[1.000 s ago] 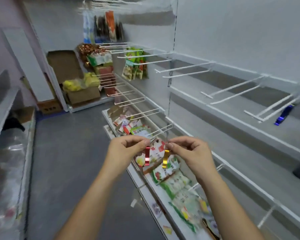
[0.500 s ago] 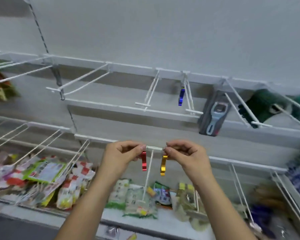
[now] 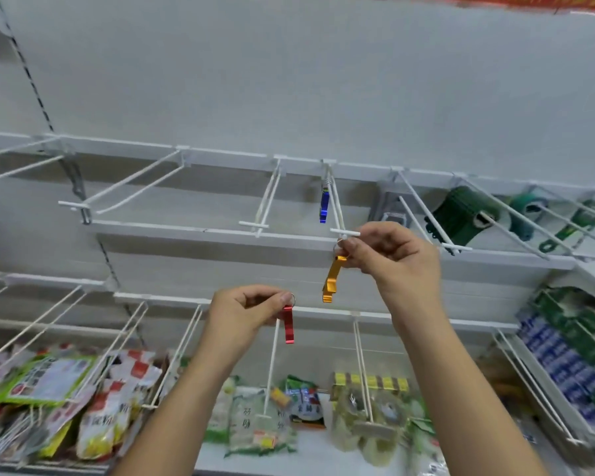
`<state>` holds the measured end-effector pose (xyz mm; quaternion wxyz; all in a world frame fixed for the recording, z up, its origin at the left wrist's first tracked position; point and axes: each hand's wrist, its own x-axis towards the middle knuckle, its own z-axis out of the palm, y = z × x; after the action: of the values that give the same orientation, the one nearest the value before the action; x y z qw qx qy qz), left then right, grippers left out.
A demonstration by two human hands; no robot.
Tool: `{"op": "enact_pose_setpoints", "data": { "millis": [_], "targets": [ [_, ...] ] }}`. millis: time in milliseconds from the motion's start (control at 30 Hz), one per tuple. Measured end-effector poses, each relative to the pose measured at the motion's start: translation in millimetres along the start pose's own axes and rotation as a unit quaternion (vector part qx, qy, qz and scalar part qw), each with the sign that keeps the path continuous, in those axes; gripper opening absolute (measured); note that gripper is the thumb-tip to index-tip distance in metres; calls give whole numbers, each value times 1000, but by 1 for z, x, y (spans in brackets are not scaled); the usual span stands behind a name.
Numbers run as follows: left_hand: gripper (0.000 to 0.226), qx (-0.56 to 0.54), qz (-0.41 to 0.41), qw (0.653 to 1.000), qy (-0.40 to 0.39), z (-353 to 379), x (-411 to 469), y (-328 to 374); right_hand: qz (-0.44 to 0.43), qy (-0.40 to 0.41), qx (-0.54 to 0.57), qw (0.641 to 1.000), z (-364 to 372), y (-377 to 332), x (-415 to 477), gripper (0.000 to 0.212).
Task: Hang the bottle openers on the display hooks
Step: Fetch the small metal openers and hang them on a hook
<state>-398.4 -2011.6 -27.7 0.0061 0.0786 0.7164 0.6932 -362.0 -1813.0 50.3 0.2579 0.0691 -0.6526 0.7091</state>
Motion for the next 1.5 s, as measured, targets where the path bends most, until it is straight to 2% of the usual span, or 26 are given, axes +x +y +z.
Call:
{"op": "enact_pose_setpoints", "data": {
  "millis": [133, 500, 900, 1100, 1500],
  "targets": [
    [6, 4, 6, 1000, 4, -2, 0, 0, -16, 1, -5, 1000, 3, 1, 0, 17],
    [6, 6, -1, 1000, 12, 0, 5, -2, -4, 11, -48, 999, -1, 7, 11, 8],
    [6, -3, -3, 1000, 16, 4, 9, -4, -56, 8, -46, 997, -3, 4, 12, 14],
    [6, -5, 2, 1000, 15, 4, 6, -4, -21, 60, -31, 998, 4, 24, 29, 8],
    [8, 6, 13, 1000, 17, -6, 19, 1, -6, 112, -107, 988, 12, 75, 108, 9]
  ]
}}
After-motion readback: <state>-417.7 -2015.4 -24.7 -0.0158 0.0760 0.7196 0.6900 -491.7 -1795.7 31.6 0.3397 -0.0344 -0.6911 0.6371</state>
